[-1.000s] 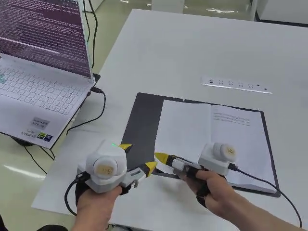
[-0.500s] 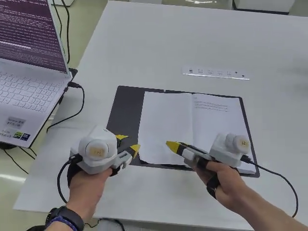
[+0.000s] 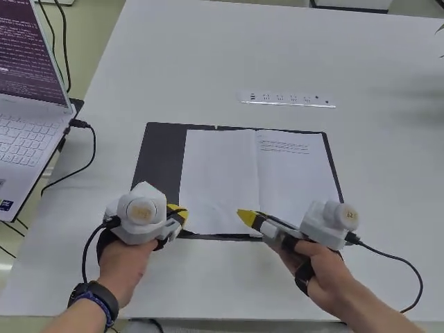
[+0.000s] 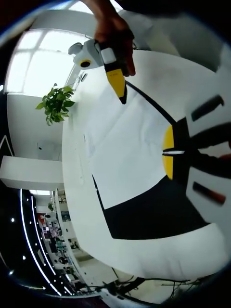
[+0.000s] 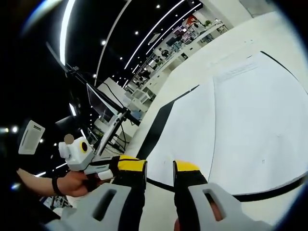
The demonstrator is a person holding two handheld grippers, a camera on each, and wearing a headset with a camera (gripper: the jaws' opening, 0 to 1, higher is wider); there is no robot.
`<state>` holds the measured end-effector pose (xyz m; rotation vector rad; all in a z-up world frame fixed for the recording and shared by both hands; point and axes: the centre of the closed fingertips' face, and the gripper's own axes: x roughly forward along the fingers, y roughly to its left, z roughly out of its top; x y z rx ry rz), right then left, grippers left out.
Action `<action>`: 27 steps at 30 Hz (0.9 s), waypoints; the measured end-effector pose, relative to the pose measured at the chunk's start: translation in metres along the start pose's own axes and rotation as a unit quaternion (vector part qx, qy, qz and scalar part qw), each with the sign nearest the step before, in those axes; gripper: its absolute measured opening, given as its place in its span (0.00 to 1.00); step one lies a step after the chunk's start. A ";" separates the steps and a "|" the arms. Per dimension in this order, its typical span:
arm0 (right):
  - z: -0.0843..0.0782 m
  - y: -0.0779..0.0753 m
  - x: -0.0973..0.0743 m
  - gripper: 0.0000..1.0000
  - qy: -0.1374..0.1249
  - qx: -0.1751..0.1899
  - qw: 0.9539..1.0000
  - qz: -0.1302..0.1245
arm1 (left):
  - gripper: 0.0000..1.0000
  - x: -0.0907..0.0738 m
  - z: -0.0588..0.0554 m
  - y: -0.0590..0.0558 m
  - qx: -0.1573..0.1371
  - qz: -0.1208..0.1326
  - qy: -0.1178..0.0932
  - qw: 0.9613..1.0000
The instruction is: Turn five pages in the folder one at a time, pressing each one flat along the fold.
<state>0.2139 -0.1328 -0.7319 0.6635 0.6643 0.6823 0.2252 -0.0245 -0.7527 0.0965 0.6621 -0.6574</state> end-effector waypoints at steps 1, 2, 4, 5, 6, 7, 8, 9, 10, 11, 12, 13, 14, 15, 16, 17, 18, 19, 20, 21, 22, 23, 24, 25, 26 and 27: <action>-0.001 -0.001 -0.001 0.20 -0.001 0.001 1.000 -0.001 | 0.00 0.003 -0.002 0.000 0.001 -0.001 0.004 1.000; -0.002 -0.002 -0.002 0.20 -0.001 0.002 1.000 -0.001 | 0.00 0.005 -0.006 -0.001 0.000 -0.002 0.011 1.000; -0.003 -0.003 -0.003 0.19 0.003 0.002 1.000 -0.004 | 0.00 0.009 -0.012 -0.001 -0.001 -0.005 0.021 1.000; -0.004 -0.004 -0.003 0.19 0.004 0.001 1.000 -0.005 | 0.00 0.010 -0.014 -0.001 -0.001 -0.004 0.025 1.000; -0.004 -0.005 -0.003 0.19 0.005 -0.001 1.000 -0.005 | 0.00 0.011 -0.017 -0.001 -0.002 -0.003 0.029 1.000; -0.004 -0.005 -0.004 0.18 0.005 -0.002 1.000 -0.005 | 0.00 0.012 -0.018 0.000 -0.002 -0.003 0.032 0.999; -0.004 -0.006 -0.004 0.18 0.006 -0.004 1.000 -0.006 | 0.00 0.013 -0.022 0.001 -0.003 -0.001 0.038 0.999; -0.005 -0.007 -0.004 0.17 0.007 -0.006 1.000 -0.007 | 0.00 0.013 -0.027 0.002 -0.004 0.002 0.048 0.999; -0.005 -0.008 -0.004 0.17 0.008 -0.007 1.000 -0.008 | 0.00 0.013 -0.037 0.005 -0.009 0.008 0.066 0.998; -0.005 -0.009 -0.003 0.17 0.010 -0.007 1.000 -0.009 | 0.00 0.013 -0.045 0.007 -0.017 0.013 0.081 0.996; -0.005 -0.011 -0.003 0.17 0.011 -0.006 1.000 -0.009 | 0.00 0.015 -0.030 0.003 -0.025 0.005 0.033 0.999; -0.005 -0.012 -0.002 0.16 0.012 -0.007 1.000 -0.010 | 0.00 0.010 -0.038 0.006 -0.027 0.011 0.056 0.998; -0.005 -0.012 -0.002 0.16 0.013 -0.008 1.000 -0.009 | 0.00 0.010 -0.037 0.005 -0.024 0.010 0.050 0.998; -0.005 -0.012 -0.002 0.15 0.014 -0.010 1.000 -0.009 | 0.00 0.011 -0.035 0.005 -0.023 0.010 0.050 0.998; -0.004 -0.013 -0.001 0.15 0.017 -0.011 1.000 -0.008 | 0.00 0.011 -0.035 0.005 -0.025 0.011 0.049 0.998; -0.004 -0.014 0.000 0.14 0.018 -0.012 1.000 -0.008 | 0.00 0.012 -0.036 0.006 -0.026 0.012 0.050 0.998; -0.003 -0.015 0.001 0.14 0.020 -0.013 1.000 -0.008 | 0.00 0.012 -0.036 0.006 -0.027 0.012 0.050 0.998; -0.002 -0.016 0.002 0.14 0.022 -0.014 1.000 -0.008 | 0.00 0.013 -0.037 0.007 -0.029 0.013 0.050 0.998; -0.001 -0.017 0.003 0.14 0.023 -0.016 1.000 -0.008 | 0.00 0.013 -0.037 0.007 -0.031 0.013 0.049 0.998; 0.002 -0.019 0.005 0.14 0.023 -0.017 1.000 -0.008 | 0.00 0.012 -0.036 0.007 -0.032 0.014 0.047 0.998; 0.005 -0.021 0.006 0.13 0.023 -0.017 1.000 -0.008 | 0.00 0.011 -0.036 0.007 -0.033 0.014 0.047 0.998; 0.009 -0.024 0.008 0.13 0.022 -0.018 1.000 -0.009 | 0.00 0.011 -0.036 0.007 -0.035 0.014 0.046 0.998; 0.012 -0.025 0.010 0.12 0.021 -0.019 1.000 -0.010 | 0.00 0.011 -0.036 0.007 -0.035 0.014 0.046 0.998; 0.015 -0.027 0.011 0.11 0.021 -0.020 1.000 -0.010 | 0.00 0.011 -0.036 0.007 -0.035 0.014 0.046 0.998; 0.020 -0.029 0.013 0.11 0.019 -0.022 1.000 -0.010 | 0.00 0.011 -0.036 0.007 -0.033 0.014 0.046 0.998; 0.024 -0.031 0.015 0.10 0.017 -0.024 1.000 -0.012 | 0.00 0.011 -0.036 0.007 -0.031 0.014 0.047 0.998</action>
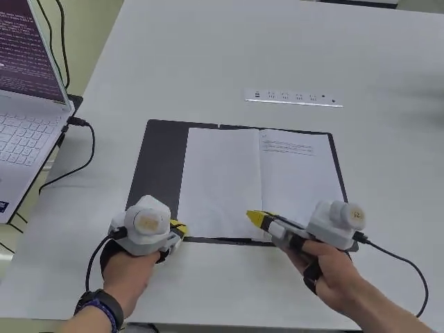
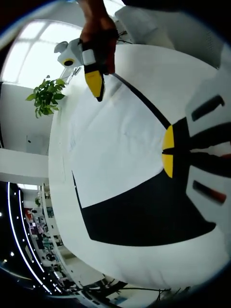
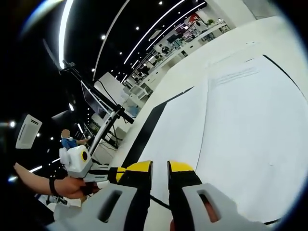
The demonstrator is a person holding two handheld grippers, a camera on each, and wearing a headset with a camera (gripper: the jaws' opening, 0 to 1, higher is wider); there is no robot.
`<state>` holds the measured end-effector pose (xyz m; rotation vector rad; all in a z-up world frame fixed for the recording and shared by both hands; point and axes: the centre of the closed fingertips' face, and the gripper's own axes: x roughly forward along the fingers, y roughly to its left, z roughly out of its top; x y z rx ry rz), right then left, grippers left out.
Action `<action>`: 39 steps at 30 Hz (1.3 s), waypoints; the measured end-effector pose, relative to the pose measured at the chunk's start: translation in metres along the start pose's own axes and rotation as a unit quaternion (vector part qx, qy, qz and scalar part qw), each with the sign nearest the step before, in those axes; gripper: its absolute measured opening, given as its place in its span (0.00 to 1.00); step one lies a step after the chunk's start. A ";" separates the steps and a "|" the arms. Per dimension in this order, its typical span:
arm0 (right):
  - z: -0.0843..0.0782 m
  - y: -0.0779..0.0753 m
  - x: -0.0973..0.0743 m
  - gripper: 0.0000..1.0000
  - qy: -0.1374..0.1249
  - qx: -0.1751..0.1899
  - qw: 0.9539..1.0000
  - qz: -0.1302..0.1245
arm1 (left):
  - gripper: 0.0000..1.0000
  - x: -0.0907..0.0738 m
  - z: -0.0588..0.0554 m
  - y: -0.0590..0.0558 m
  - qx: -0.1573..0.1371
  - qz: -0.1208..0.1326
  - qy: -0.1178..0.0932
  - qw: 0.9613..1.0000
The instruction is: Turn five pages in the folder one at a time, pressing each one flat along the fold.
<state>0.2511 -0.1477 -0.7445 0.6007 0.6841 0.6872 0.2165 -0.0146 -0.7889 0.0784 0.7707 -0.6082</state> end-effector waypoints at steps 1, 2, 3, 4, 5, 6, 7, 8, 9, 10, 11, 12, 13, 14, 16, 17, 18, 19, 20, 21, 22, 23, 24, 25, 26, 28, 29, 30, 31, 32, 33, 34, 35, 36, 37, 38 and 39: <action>0.005 -0.004 0.002 0.09 -0.003 -0.005 1.000 -0.005 | 0.00 0.000 0.000 0.000 0.001 -0.001 0.000 1.000; 0.009 -0.007 0.003 0.08 -0.008 -0.011 1.000 -0.009 | 0.00 0.000 0.000 0.000 0.001 -0.001 0.001 1.000; 0.012 -0.008 0.005 0.07 -0.010 -0.010 1.000 -0.009 | 0.00 0.000 0.000 0.001 -0.001 -0.003 0.002 1.000; 0.016 -0.011 0.007 0.06 -0.015 -0.002 1.000 -0.009 | 0.00 0.000 0.000 0.001 -0.003 -0.004 0.003 1.000; 0.018 -0.014 0.009 0.06 -0.017 0.000 1.000 -0.009 | 0.00 0.000 0.001 0.001 -0.006 -0.004 0.004 1.000; 0.020 -0.016 0.013 0.06 -0.017 -0.001 1.000 -0.010 | 0.00 0.001 0.000 0.001 -0.010 -0.004 0.006 1.000; 0.021 -0.018 0.015 0.05 -0.016 -0.003 1.000 -0.010 | 0.00 0.001 0.000 0.001 -0.012 -0.003 0.007 1.000; 0.023 -0.020 0.019 0.05 -0.015 -0.004 1.000 -0.011 | 0.00 0.001 0.000 0.001 -0.013 -0.001 0.006 1.000; 0.025 -0.023 0.022 0.04 -0.015 -0.003 1.000 -0.012 | 0.00 0.000 0.000 0.001 -0.012 0.000 0.006 1.000; 0.028 -0.025 0.025 0.04 -0.017 -0.001 1.000 -0.011 | 0.00 0.001 0.000 0.001 -0.011 0.001 0.005 1.000; 0.029 -0.027 0.027 0.03 -0.021 0.003 1.000 -0.011 | 0.00 0.001 0.000 0.001 -0.010 0.001 0.004 1.000; 0.032 -0.030 0.029 0.02 -0.026 0.010 1.000 -0.011 | 0.00 0.000 0.000 0.001 -0.009 0.001 0.003 1.000; 0.032 -0.031 0.030 0.02 -0.026 0.013 1.000 -0.012 | 0.00 0.001 0.000 0.001 -0.009 0.001 0.003 1.000; 0.032 -0.035 0.032 0.01 -0.026 0.016 0.999 -0.014 | 0.00 0.001 0.001 0.001 -0.009 0.002 0.002 1.000; 0.034 -0.040 0.035 0.00 -0.025 0.016 0.999 -0.018 | 0.00 0.001 0.001 0.002 -0.010 0.001 0.003 1.000; 0.035 -0.041 0.036 0.00 -0.026 0.017 0.999 -0.019 | 0.00 0.001 0.001 0.002 -0.010 0.000 0.003 1.000; 0.036 -0.043 0.037 0.00 -0.027 0.021 0.999 -0.020 | 0.00 0.002 0.001 0.003 -0.011 -0.001 0.003 1.000; 0.037 -0.046 0.038 0.00 -0.027 0.022 0.999 -0.021 | 0.00 0.002 0.001 0.003 -0.011 -0.002 0.003 1.000; 0.037 -0.051 0.039 0.00 -0.025 0.024 0.999 -0.029 | 0.00 0.002 0.001 0.003 -0.011 -0.002 0.004 1.000; 0.037 -0.054 0.040 0.00 -0.026 0.023 0.999 -0.032 | 0.00 0.002 0.001 0.003 -0.011 -0.003 0.004 1.000; 0.037 -0.056 0.041 0.00 -0.026 0.029 0.999 -0.027 | 0.00 0.002 0.001 0.003 -0.010 -0.003 0.004 1.000; 0.037 -0.056 0.042 0.00 -0.026 0.034 0.999 -0.025 | 0.00 0.002 0.001 0.003 -0.012 -0.003 0.004 1.000; 0.038 -0.057 0.043 0.00 -0.026 0.035 0.999 -0.025 | 0.00 0.003 0.001 0.003 -0.012 -0.003 0.004 1.000; 0.039 -0.056 0.043 0.00 -0.026 0.034 0.999 -0.024 | 0.00 0.003 0.002 0.003 -0.013 -0.002 0.004 1.000; 0.040 -0.056 0.044 0.00 -0.026 0.034 0.999 -0.024 | 0.00 0.003 0.002 0.003 -0.014 -0.002 0.003 1.000; 0.043 -0.058 0.046 0.00 -0.025 0.034 0.999 -0.025 | 0.00 0.003 0.002 0.003 -0.014 -0.001 0.003 1.000; 0.044 -0.058 0.047 0.00 -0.025 0.034 0.999 -0.025 | 0.00 0.004 0.002 0.003 -0.015 0.000 0.003 1.000; 0.045 -0.059 0.049 0.00 -0.024 0.034 0.999 -0.025 | 0.00 0.004 0.002 0.003 -0.015 0.001 0.002 1.000; 0.046 -0.060 0.050 0.00 -0.025 0.034 0.999 -0.025 | 0.00 0.004 0.002 0.003 -0.015 0.001 0.002 1.000; 0.048 -0.060 0.051 0.00 -0.026 0.034 0.999 -0.026 | 0.00 0.004 0.002 0.003 -0.015 0.001 0.001 1.000; 0.050 -0.061 0.052 0.00 -0.028 0.033 0.999 -0.026 | 0.00 0.004 0.002 0.003 -0.014 0.001 0.001 1.000; 0.052 -0.061 0.054 0.00 -0.030 0.029 0.999 -0.027 | 0.00 0.004 0.002 0.003 -0.014 0.001 0.001 1.000; 0.053 -0.058 0.055 0.00 -0.030 0.021 0.999 -0.028 | 0.00 0.004 0.002 0.003 -0.015 0.000 0.000 1.000; 0.054 -0.057 0.057 0.00 -0.030 0.020 0.999 -0.027 | 0.00 0.005 0.002 0.003 -0.015 0.000 0.000 1.000; 0.056 -0.054 0.057 0.00 -0.031 0.020 0.999 -0.026 | 0.00 0.005 0.002 0.003 -0.016 0.000 0.000 1.000; 0.058 -0.054 0.058 0.00 -0.033 0.022 0.999 -0.025 | 0.00 0.005 0.002 0.003 -0.016 -0.001 0.001 1.000; 0.060 -0.052 0.059 0.00 -0.037 0.020 0.999 -0.022 | 0.00 0.005 0.002 0.003 -0.017 -0.002 0.001 1.000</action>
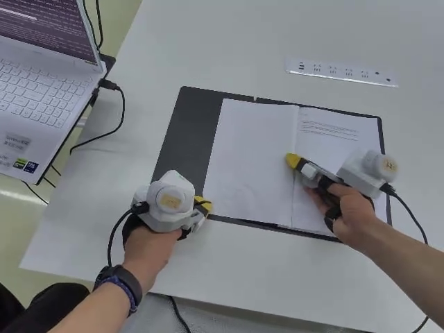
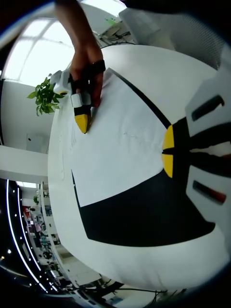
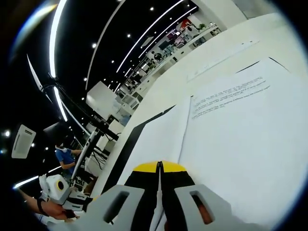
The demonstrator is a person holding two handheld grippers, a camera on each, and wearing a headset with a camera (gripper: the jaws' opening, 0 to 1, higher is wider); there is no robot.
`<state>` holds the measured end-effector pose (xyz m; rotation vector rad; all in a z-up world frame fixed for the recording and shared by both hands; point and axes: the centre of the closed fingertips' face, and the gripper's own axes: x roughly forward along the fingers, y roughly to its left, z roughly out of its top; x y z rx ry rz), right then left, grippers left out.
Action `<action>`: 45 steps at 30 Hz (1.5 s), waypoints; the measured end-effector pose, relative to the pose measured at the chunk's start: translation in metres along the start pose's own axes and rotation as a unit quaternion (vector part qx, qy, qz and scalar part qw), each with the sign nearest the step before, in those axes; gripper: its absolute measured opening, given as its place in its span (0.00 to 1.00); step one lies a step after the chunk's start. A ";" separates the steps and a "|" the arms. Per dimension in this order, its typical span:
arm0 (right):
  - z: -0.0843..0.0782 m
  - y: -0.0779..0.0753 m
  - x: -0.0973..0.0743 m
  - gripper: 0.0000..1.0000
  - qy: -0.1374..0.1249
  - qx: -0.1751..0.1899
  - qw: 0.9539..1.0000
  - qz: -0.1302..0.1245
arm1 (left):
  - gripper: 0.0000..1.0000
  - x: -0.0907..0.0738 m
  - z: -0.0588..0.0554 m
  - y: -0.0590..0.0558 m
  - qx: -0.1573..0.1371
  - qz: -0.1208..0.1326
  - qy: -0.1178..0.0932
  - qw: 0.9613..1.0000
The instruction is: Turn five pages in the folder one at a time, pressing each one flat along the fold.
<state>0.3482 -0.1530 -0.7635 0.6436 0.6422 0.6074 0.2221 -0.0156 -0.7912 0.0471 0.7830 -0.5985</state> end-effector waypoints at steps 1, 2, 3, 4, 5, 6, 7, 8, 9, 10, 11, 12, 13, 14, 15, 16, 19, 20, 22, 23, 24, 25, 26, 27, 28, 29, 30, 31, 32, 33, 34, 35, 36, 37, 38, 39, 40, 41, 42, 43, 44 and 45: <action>0.003 0.001 0.001 0.00 -0.006 -0.002 1.000 -0.002 | 0.00 0.000 0.000 0.000 -0.001 -0.001 0.000 1.000; 0.006 0.002 0.003 0.00 -0.007 -0.005 1.000 -0.006 | 0.00 0.000 0.000 0.000 -0.001 -0.001 0.000 1.000; 0.009 0.000 0.004 0.00 -0.011 -0.011 1.000 -0.011 | 0.00 0.000 0.000 0.000 -0.002 -0.002 -0.001 1.000; 0.010 -0.002 0.006 0.00 -0.013 -0.010 1.000 -0.017 | 0.00 0.000 0.000 0.000 -0.005 -0.003 -0.001 1.000; 0.013 -0.003 0.007 0.00 -0.017 -0.001 1.000 -0.015 | 0.00 0.000 0.000 0.000 -0.007 -0.003 -0.002 1.000; 0.014 -0.004 0.008 0.00 -0.020 0.002 1.000 -0.016 | 0.00 0.000 0.000 0.000 -0.006 -0.003 -0.001 1.000; 0.015 -0.004 0.010 0.00 -0.021 0.003 1.000 -0.016 | 0.00 0.000 0.000 0.000 -0.005 -0.003 -0.001 1.000; 0.016 -0.004 0.010 0.00 -0.022 0.004 1.000 -0.016 | 0.00 0.000 0.000 -0.001 -0.005 -0.003 -0.001 1.000; 0.018 -0.004 0.012 0.00 -0.024 0.006 1.000 -0.016 | 0.00 0.000 0.000 0.000 -0.005 -0.003 -0.001 1.000; 0.020 -0.005 0.013 0.00 -0.028 0.008 0.999 -0.016 | 0.00 0.000 -0.001 0.000 -0.007 -0.003 -0.001 1.000; 0.022 -0.005 0.014 0.00 -0.032 0.010 0.999 -0.017 | 0.00 0.000 -0.001 0.000 -0.008 -0.003 -0.001 1.000; 0.023 -0.006 0.015 0.00 -0.035 0.012 0.999 -0.017 | 0.00 0.000 -0.001 0.000 -0.009 -0.004 -0.001 1.000; 0.026 -0.007 0.017 0.00 -0.041 0.015 0.999 -0.020 | 0.00 0.000 -0.001 0.000 -0.010 -0.004 -0.002 1.000; 0.028 -0.008 0.018 0.00 -0.046 0.017 0.999 -0.023 | 0.00 0.000 -0.001 0.000 -0.010 -0.005 -0.002 1.000; 0.031 -0.009 0.020 0.00 -0.052 0.019 0.998 -0.025 | 0.00 0.000 -0.001 0.000 -0.011 -0.005 -0.002 1.000; 0.033 -0.010 0.022 0.00 -0.056 0.024 0.998 -0.026 | 0.00 0.000 -0.001 0.000 -0.012 -0.005 -0.003 1.000; 0.041 -0.015 0.027 0.00 -0.070 0.032 0.996 -0.034 | 0.00 0.000 -0.001 0.000 -0.015 -0.005 -0.004 1.000; 0.045 -0.018 0.029 0.00 -0.078 0.039 0.995 -0.040 | 0.00 0.000 -0.001 0.000 -0.016 -0.004 -0.004 1.000; 0.047 -0.020 0.030 0.00 -0.085 0.045 0.994 -0.051 | 0.00 0.000 -0.001 0.000 -0.017 -0.004 -0.005 1.000; 0.048 -0.020 0.031 0.00 -0.089 0.045 0.994 -0.054 | 0.00 0.000 -0.001 0.000 -0.019 -0.004 -0.005 1.000; 0.049 -0.019 0.031 0.00 -0.091 0.043 0.993 -0.056 | 0.00 0.000 -0.001 0.000 -0.020 -0.004 -0.005 1.000; 0.050 -0.019 0.031 0.00 -0.092 0.043 0.993 -0.057 | 0.00 0.000 -0.001 0.000 -0.020 -0.004 -0.005 1.000; 0.051 -0.020 0.032 0.00 -0.096 0.044 0.993 -0.059 | 0.00 0.000 -0.001 0.000 -0.020 -0.003 -0.006 1.000; 0.053 -0.021 0.033 0.00 -0.099 0.046 0.992 -0.061 | 0.00 0.000 -0.001 0.000 -0.021 -0.003 -0.006 1.000; 0.054 -0.022 0.033 0.00 -0.101 0.047 0.992 -0.061 | 0.00 0.000 -0.001 0.000 -0.021 -0.003 -0.006 1.000; 0.055 -0.022 0.034 0.00 -0.103 0.048 0.992 -0.062 | 0.00 0.000 -0.001 0.000 -0.019 -0.003 -0.005 1.000; 0.057 -0.023 0.035 0.00 -0.105 0.048 0.991 -0.063 | 0.00 0.000 -0.001 0.000 -0.019 -0.004 -0.005 1.000; 0.058 -0.023 0.036 0.00 -0.106 0.049 0.991 -0.064 | 0.00 0.000 -0.001 0.000 -0.018 -0.004 -0.005 1.000; 0.060 -0.025 0.037 0.00 -0.108 0.052 0.991 -0.065 | 0.00 0.000 -0.001 0.000 -0.018 -0.005 -0.005 1.000; 0.061 -0.025 0.038 0.00 -0.109 0.054 0.990 -0.066 | 0.00 0.000 -0.001 0.000 -0.018 -0.005 -0.004 1.000; 0.062 -0.026 0.040 0.00 -0.109 0.054 0.990 -0.067 | 0.00 0.000 -0.001 0.000 -0.018 -0.005 -0.004 1.000; 0.064 -0.026 0.041 0.00 -0.108 0.055 0.990 -0.067 | 0.00 0.000 -0.001 0.000 -0.017 -0.005 -0.004 1.000; 0.065 -0.026 0.042 0.00 -0.108 0.055 0.990 -0.067 | 0.00 0.000 -0.001 0.000 -0.017 -0.005 -0.004 1.000; 0.066 -0.026 0.044 0.00 -0.107 0.053 0.991 -0.067 | 0.00 0.000 -0.001 0.000 -0.017 -0.005 -0.006 1.000; 0.068 -0.026 0.045 0.00 -0.107 0.053 0.991 -0.067 | 0.00 0.000 -0.001 0.001 -0.017 -0.005 -0.006 1.000; 0.070 -0.027 0.047 0.00 -0.107 0.054 0.991 -0.068 | 0.00 0.000 -0.001 0.001 -0.017 -0.005 -0.007 1.000; 0.071 -0.028 0.048 0.00 -0.106 0.053 0.990 -0.069 | 0.00 0.000 -0.001 0.001 -0.017 -0.004 -0.007 1.000; 0.073 -0.029 0.050 0.00 -0.105 0.052 0.991 -0.071 | 0.00 0.001 -0.001 0.001 -0.017 -0.004 -0.006 1.000; 0.075 -0.029 0.052 0.00 -0.104 0.050 0.991 -0.073 | 0.00 0.001 -0.001 0.001 -0.016 -0.004 -0.006 1.000; 0.076 -0.030 0.054 0.00 -0.103 0.048 0.991 -0.074 | 0.00 0.001 -0.002 0.002 -0.016 -0.003 -0.005 1.000; 0.079 -0.031 0.057 0.00 -0.101 0.045 0.991 -0.077 | 0.00 0.001 -0.002 0.002 -0.016 -0.003 -0.005 1.000; 0.080 -0.032 0.058 0.00 -0.102 0.046 0.991 -0.078 | 0.00 0.002 -0.002 0.002 -0.016 -0.004 -0.005 1.000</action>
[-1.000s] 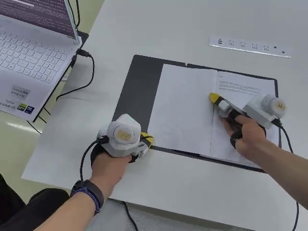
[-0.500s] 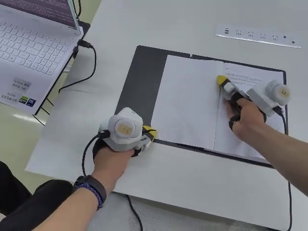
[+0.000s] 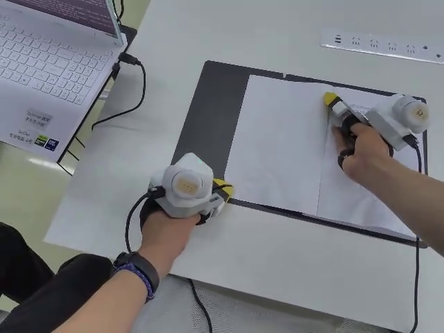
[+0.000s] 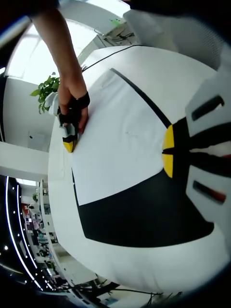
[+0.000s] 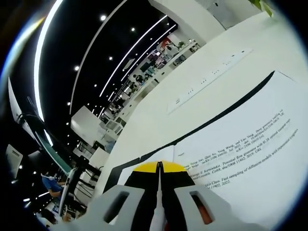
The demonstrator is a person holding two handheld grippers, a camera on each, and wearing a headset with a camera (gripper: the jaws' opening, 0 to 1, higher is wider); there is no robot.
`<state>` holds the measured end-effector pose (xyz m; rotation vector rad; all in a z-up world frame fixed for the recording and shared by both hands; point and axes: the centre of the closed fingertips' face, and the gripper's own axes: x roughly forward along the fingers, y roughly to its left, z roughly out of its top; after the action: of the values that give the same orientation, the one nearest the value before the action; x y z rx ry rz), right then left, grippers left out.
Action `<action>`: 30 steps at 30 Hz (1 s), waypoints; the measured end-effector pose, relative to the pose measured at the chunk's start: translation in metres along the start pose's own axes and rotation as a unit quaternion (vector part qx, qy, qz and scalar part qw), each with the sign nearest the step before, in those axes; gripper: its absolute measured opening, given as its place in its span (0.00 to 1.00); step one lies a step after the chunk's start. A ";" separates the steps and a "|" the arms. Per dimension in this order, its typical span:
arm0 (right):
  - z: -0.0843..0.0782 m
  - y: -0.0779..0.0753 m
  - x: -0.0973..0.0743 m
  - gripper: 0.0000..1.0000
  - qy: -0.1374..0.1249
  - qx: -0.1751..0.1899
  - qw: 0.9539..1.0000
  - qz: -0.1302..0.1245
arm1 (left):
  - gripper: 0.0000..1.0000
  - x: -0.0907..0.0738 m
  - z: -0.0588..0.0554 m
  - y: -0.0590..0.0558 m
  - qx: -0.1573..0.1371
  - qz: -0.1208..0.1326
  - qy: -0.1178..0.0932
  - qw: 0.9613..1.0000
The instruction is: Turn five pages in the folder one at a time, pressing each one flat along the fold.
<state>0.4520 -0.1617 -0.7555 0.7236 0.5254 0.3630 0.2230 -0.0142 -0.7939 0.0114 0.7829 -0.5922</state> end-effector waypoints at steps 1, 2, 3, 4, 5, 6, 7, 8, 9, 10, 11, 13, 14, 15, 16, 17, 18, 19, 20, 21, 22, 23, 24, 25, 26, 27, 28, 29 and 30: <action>0.002 -0.001 0.002 0.00 -0.003 0.004 1.000 -0.002 | 0.00 0.000 0.000 0.000 -0.001 0.000 0.000 1.000; 0.003 -0.001 0.004 0.00 -0.006 0.007 1.000 -0.003 | 0.00 0.000 0.000 0.000 -0.002 -0.001 -0.001 1.000; 0.005 -0.002 0.006 0.00 -0.009 0.009 1.000 -0.004 | 0.00 0.000 0.000 0.001 -0.002 -0.001 -0.001 1.000; 0.007 -0.004 0.008 0.00 -0.014 0.015 1.000 -0.005 | 0.00 0.000 0.000 0.000 -0.001 -0.001 -0.001 1.000; 0.008 -0.005 0.010 0.00 -0.017 0.018 1.000 -0.006 | 0.00 0.000 0.000 0.000 -0.001 -0.001 0.000 1.000; 0.010 -0.006 0.012 0.00 -0.018 0.020 1.000 -0.006 | 0.00 0.000 0.000 0.001 -0.002 -0.001 0.000 1.000; 0.011 -0.008 0.014 0.00 -0.021 0.024 0.999 -0.007 | 0.00 0.000 0.000 0.001 -0.002 -0.001 0.000 1.000; 0.013 -0.010 0.016 0.00 -0.024 0.027 0.999 -0.007 | 0.00 0.000 0.000 0.001 -0.001 -0.001 0.000 1.000; 0.013 -0.012 0.018 0.00 -0.024 0.028 0.999 -0.007 | 0.00 0.000 0.000 0.001 -0.002 -0.002 0.000 1.000; 0.014 -0.014 0.019 0.00 -0.025 0.031 0.999 -0.006 | 0.00 0.000 0.000 0.001 -0.001 -0.002 0.001 1.000; 0.014 -0.016 0.020 0.00 -0.025 0.032 0.999 -0.005 | 0.00 0.000 0.000 0.001 0.000 -0.002 0.002 1.000; 0.014 -0.015 0.020 0.00 -0.024 0.029 0.999 -0.001 | 0.00 0.001 0.000 0.001 0.001 -0.002 0.002 1.000; 0.013 -0.015 0.019 0.00 -0.021 0.024 0.999 0.000 | 0.00 0.001 -0.001 0.001 0.001 -0.002 0.002 1.000; 0.012 -0.015 0.018 0.00 -0.020 0.022 1.000 0.001 | 0.00 0.001 -0.001 0.001 0.001 -0.002 0.001 1.000; 0.011 -0.014 0.017 0.00 -0.018 0.018 1.000 0.002 | 0.00 0.001 -0.001 0.001 0.000 -0.001 0.001 1.000; 0.010 -0.014 0.015 0.00 -0.015 0.012 1.000 0.003 | 0.00 0.001 -0.001 0.001 0.000 -0.001 0.001 1.000; 0.007 -0.012 0.013 0.00 -0.009 0.004 1.000 0.005 | 0.00 0.001 -0.001 0.001 0.000 -0.001 0.001 1.000; 0.004 -0.010 0.010 0.00 -0.005 -0.001 1.000 0.007 | 0.00 0.001 -0.001 0.001 0.000 -0.001 0.000 1.000; 0.002 -0.011 0.009 0.00 -0.002 -0.006 1.000 0.010 | 0.00 0.001 -0.001 0.001 0.000 -0.001 0.000 1.000; -0.001 -0.014 0.009 0.00 0.000 -0.008 1.000 0.013 | 0.00 0.001 -0.001 0.001 0.000 -0.001 0.001 1.000; -0.003 -0.013 0.005 0.00 0.000 -0.009 1.000 0.015 | 0.00 0.001 -0.001 0.001 0.000 -0.001 0.001 1.000; -0.005 -0.011 0.001 0.00 0.001 -0.010 1.000 0.017 | 0.00 0.001 -0.001 0.001 0.000 -0.001 0.001 1.000; -0.006 -0.010 -0.002 0.00 0.001 -0.011 1.000 0.018 | 0.00 0.001 -0.001 0.001 0.000 -0.001 0.001 1.000; -0.009 -0.007 -0.007 0.00 0.002 -0.014 1.000 0.019 | 0.00 0.001 -0.001 0.001 0.001 -0.001 0.001 1.000; -0.011 -0.006 -0.009 0.00 0.004 -0.019 1.000 0.021 | 0.00 0.001 -0.001 0.001 0.002 -0.001 0.001 1.000; -0.014 -0.003 -0.015 0.00 0.005 -0.020 1.000 0.022 | 0.00 0.001 -0.001 0.000 0.002 -0.001 0.001 1.000; -0.015 -0.002 -0.017 0.00 0.006 -0.021 1.000 0.023 | 0.00 0.000 -0.001 0.000 0.002 -0.001 0.001 1.000; -0.017 0.000 -0.022 0.00 0.005 -0.017 1.000 0.023 | 0.00 0.000 -0.001 0.000 0.002 -0.002 0.001 1.000; -0.017 0.000 -0.024 0.00 0.003 -0.010 1.000 0.023 | 0.00 0.000 -0.001 0.000 0.002 -0.001 0.002 1.000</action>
<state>0.4230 -0.1640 -0.7585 0.7166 0.5104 0.4131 0.2226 -0.0142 -0.7944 0.0154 0.7852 -0.5968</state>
